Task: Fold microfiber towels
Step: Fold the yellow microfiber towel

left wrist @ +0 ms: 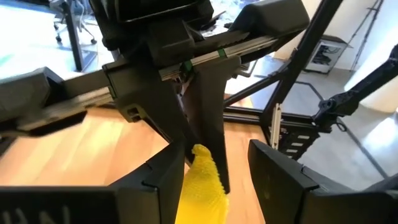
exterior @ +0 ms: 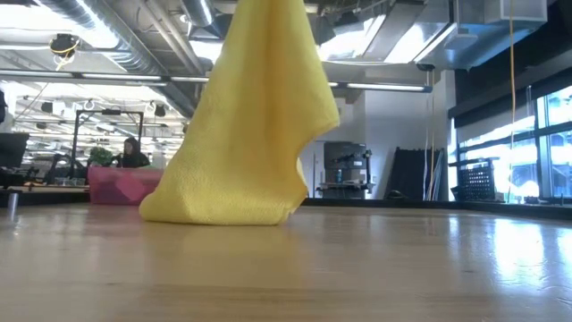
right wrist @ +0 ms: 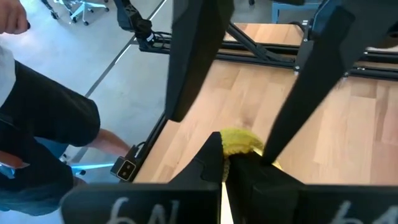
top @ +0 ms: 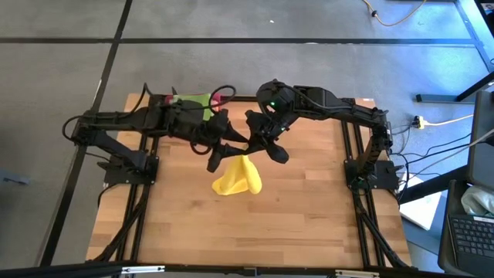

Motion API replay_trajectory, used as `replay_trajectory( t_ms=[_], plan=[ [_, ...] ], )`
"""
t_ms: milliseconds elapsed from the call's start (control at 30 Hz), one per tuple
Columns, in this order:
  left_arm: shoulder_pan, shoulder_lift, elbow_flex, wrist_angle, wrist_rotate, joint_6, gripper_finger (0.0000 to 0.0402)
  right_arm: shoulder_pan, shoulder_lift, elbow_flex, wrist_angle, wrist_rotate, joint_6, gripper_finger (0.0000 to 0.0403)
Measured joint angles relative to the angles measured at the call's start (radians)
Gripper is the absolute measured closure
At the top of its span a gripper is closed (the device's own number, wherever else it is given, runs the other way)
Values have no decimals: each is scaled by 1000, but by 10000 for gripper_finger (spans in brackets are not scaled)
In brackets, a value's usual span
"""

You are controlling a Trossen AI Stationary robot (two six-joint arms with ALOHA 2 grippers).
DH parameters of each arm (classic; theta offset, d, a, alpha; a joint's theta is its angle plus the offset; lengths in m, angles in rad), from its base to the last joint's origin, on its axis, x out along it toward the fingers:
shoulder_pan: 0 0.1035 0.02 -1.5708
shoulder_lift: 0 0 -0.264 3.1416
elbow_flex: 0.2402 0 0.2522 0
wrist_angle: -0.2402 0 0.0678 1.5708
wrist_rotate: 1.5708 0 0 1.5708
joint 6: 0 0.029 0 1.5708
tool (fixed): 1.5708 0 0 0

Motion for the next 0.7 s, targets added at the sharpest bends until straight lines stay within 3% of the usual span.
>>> replay_trajectory(
  t_ms=[167,700],
  plan=[
    [-27,2,-1,0,-30,-61,236,0,0,0,-22,6,0,395],
    [-76,3,-2,-15,-183,-39,236,-4,0,2,-22,25,-16,395]
  ],
)
